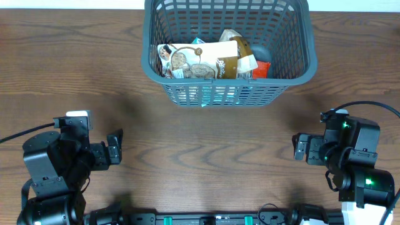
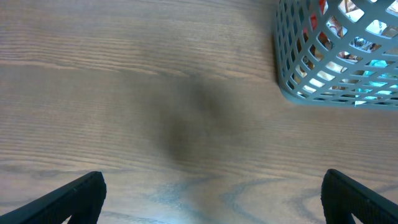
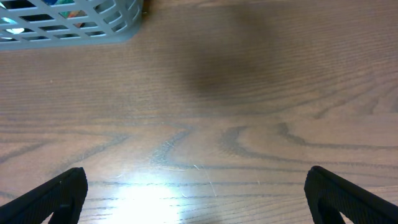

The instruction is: Pack container

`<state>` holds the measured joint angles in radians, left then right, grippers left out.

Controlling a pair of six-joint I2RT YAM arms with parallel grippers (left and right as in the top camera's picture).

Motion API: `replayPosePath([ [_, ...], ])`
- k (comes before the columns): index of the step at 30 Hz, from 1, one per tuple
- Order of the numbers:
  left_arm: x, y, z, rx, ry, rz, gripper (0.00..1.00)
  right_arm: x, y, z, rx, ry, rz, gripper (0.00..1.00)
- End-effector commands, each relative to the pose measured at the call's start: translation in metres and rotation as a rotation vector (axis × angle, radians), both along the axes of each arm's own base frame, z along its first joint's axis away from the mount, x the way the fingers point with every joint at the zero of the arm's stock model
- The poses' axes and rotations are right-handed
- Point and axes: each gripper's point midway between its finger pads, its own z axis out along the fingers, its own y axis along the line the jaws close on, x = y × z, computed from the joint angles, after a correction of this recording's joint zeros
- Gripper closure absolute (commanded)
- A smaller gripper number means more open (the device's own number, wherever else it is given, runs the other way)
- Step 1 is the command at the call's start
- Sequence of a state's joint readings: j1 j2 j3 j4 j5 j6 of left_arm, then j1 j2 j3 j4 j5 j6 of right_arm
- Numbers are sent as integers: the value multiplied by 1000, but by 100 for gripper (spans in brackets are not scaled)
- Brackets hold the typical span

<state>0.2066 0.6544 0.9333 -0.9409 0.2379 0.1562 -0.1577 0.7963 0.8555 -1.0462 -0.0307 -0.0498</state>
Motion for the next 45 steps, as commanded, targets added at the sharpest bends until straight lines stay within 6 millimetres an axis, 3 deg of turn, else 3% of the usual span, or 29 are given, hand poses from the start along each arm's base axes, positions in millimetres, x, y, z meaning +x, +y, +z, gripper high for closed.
replayPosePath([
  [1,0,-2,-1,-14,3,-6,1,0,3,-1,16,-3,-4,1],
  [10,0,-2,-1,-14,3,-6,1,-4,1,8,-3,-46,-9,1],
  [16,0,-2,-1,-14,3,-6,1,-19,24,27,12,-244,82,1],
  [22,0,-2,-1,-14,3,-6,1,-26,37,25,-2,-431,153,1],
  [37,0,-2,-1,-14,3,-6,1,20,57,18,-73,-852,282,1],
  [45,0,-2,-1,-14,3,-6,1,31,58,6,-94,-948,285,1],
])
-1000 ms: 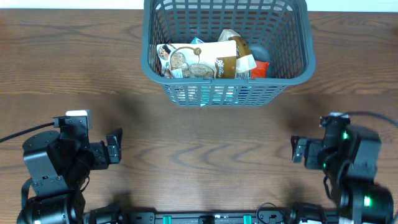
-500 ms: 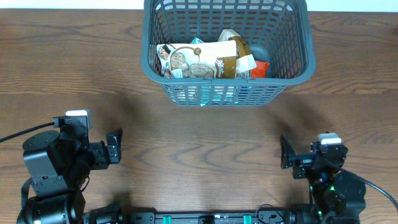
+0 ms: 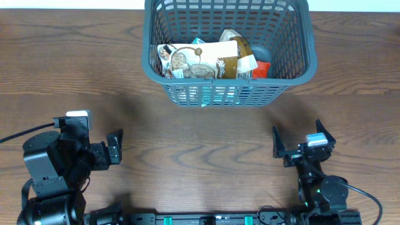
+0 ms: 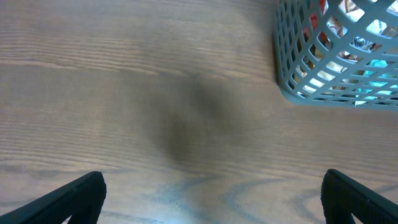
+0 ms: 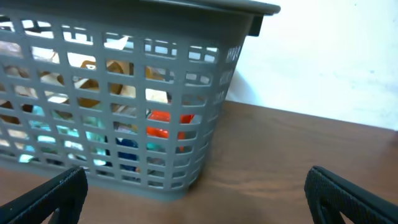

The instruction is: Pack container

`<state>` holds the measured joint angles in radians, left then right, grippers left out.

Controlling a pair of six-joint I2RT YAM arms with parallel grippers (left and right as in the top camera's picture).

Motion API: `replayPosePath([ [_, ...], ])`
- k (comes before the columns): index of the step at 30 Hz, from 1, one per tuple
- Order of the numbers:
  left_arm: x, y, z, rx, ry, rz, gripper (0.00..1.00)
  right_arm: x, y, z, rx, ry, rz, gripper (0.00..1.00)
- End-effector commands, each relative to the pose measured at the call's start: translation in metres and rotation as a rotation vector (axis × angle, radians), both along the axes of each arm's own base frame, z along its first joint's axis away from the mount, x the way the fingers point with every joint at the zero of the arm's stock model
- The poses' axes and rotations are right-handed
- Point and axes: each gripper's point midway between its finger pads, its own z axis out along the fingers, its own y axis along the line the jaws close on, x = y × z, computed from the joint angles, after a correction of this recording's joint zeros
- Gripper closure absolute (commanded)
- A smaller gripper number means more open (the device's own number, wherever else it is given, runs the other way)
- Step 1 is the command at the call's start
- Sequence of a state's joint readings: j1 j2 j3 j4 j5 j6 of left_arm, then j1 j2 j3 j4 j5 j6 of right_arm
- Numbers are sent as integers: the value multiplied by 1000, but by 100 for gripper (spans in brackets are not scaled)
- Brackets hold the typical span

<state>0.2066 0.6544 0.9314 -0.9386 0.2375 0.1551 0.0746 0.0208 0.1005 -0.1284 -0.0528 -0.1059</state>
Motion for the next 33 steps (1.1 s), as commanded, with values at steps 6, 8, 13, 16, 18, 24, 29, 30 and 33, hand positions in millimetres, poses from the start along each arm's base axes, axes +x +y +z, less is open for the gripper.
replayPosePath([
  [6,0,-3,-1,-14,3,-7,1,5,-12,-30,31,41,-76,1],
  [8,0,-3,-1,-14,3,-7,1,5,-16,-29,55,39,-102,1],
  [13,0,-3,-1,-14,3,-7,1,6,-26,-28,105,37,-157,1],
  [16,0,-3,-1,-14,3,-7,1,6,-26,-28,104,37,-158,1],
  [18,0,-3,-1,-14,3,-7,1,6,-26,-28,101,37,-156,1],
  [24,0,-3,-1,-14,3,-7,1,6,-31,-28,136,38,-179,1],
  [29,0,-3,-1,-14,3,-7,1,6,-31,-28,147,38,-175,1],
  [30,0,-3,-1,-14,3,-7,1,6,-31,-28,147,39,-174,1],
  [33,0,-3,-1,-14,3,-7,1,6,-31,-28,147,39,-175,1],
])
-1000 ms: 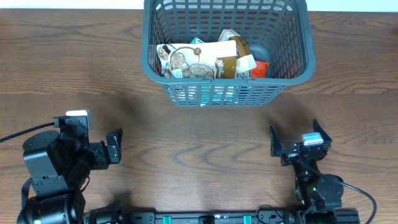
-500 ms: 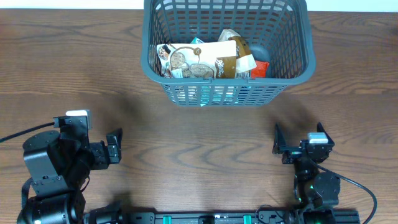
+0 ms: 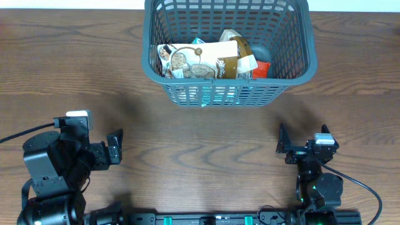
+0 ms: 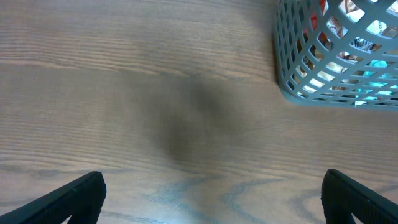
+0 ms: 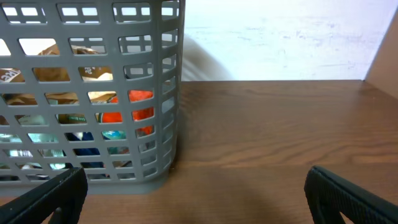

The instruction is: Pack container

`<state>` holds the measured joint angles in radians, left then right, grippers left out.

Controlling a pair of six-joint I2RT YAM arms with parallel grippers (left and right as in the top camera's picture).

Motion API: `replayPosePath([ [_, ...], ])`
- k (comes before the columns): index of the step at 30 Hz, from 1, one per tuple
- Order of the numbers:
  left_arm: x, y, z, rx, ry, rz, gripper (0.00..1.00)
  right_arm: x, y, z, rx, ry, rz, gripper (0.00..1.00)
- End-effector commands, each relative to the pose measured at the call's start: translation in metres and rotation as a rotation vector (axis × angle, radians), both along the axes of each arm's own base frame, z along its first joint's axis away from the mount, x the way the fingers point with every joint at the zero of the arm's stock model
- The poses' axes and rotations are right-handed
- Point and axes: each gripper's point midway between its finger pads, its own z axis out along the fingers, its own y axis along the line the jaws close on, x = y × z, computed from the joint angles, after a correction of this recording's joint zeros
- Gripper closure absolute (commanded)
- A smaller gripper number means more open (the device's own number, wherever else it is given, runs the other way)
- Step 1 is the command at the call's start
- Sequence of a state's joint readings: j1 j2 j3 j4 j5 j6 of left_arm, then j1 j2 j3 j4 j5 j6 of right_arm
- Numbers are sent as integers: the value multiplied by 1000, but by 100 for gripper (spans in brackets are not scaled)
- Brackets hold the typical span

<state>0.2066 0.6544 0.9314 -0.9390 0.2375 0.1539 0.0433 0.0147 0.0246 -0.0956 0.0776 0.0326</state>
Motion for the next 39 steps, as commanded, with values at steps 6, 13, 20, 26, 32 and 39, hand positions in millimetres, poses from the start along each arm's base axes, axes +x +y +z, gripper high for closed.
replayPosePath([
  [6,0,-3,-1,-13,3,-7,1,0,-1,-1,19,-5,-5,1],
  [13,0,-3,-1,-13,3,-7,1,0,-1,-1,19,-5,-5,1],
  [20,0,-3,-1,-13,3,-7,1,0,-1,-1,19,-5,-5,1],
  [26,-2,-4,3,-9,-18,-11,1,0,-1,-1,19,-5,-5,1],
  [32,-18,-24,25,36,-158,-112,2,0,-1,-1,19,-5,-5,1],
  [39,-15,-42,39,54,-413,-201,1,0,-1,-1,19,-5,-5,1],
])
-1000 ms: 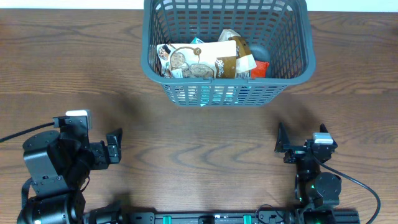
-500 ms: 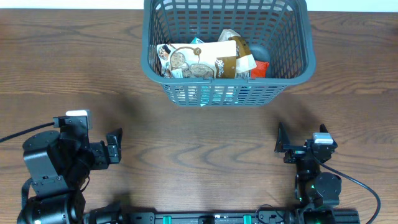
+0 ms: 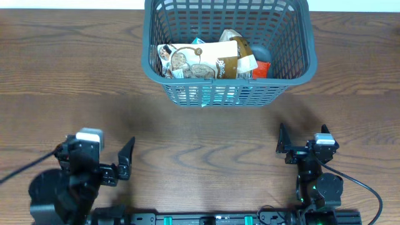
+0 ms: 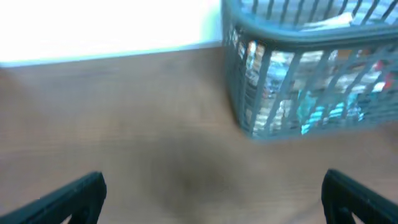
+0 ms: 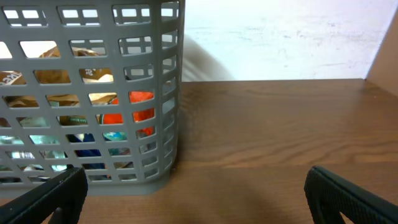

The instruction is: Pack container

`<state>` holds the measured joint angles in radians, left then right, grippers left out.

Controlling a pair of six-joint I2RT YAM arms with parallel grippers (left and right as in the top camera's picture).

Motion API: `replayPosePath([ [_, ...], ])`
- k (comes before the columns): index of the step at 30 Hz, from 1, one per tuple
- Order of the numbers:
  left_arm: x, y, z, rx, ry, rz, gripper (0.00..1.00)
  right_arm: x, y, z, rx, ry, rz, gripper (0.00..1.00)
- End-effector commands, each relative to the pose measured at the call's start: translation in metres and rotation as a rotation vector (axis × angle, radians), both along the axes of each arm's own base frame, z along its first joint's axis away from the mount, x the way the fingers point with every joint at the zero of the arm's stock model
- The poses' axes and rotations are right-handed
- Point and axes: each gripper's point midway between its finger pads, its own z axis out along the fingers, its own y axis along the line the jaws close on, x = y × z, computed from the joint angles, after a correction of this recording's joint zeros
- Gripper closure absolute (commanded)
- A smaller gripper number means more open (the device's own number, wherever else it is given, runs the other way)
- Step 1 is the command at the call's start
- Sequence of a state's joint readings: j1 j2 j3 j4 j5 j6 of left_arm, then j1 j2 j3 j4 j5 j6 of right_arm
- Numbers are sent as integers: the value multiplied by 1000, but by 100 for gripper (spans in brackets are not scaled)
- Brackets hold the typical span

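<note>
A grey plastic basket [image 3: 228, 47] stands at the back middle of the wooden table, holding a brown-and-white snack packet [image 3: 203, 61], a red packet [image 3: 259, 69] and other packets. My left gripper [image 3: 97, 155] sits low at the front left, open and empty. The left wrist view is blurred and faces the basket [image 4: 311, 81] from the side, with the left gripper [image 4: 214, 199] over bare wood. My right gripper [image 3: 303, 142] sits at the front right, open and empty. In the right wrist view the right gripper [image 5: 196, 196] points past the basket's corner [image 5: 87, 93].
A white wall [image 5: 280, 37] runs behind the table's far edge. Bare wooden tabletop [image 3: 206, 144] lies between the two arms and the basket. A black rail [image 3: 206, 219] runs along the front edge.
My left arm has drawn back and tipped up, so its camera now looks level at the basket's side and not down at the table. The right arm has not moved. Both grippers stay open.
Both arms first stood at the front corners with open grippers looking down at bare wood. The right arm was then folded back, its camera level with the basket, and then turned a little to the right. The left arm now sits the same way. The basket's contents are unchanged.
</note>
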<state>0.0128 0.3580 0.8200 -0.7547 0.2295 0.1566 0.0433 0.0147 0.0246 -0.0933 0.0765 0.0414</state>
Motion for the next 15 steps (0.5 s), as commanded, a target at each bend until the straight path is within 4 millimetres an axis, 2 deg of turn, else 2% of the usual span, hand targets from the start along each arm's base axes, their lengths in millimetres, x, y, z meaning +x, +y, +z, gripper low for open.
replayPosePath([
  [1,8,-3,-3,7,-105,-16,1,0,-1,-1,11,-3,-5,1],
  [8,29,-2,-1,8,-373,4,1,0,-1,-1,11,-3,-5,1],
  [11,36,5,-7,12,-441,45,1,0,-1,-1,11,-3,-5,1],
  [15,42,20,-24,21,-481,131,1,0,-1,-1,11,-3,-5,1],
])
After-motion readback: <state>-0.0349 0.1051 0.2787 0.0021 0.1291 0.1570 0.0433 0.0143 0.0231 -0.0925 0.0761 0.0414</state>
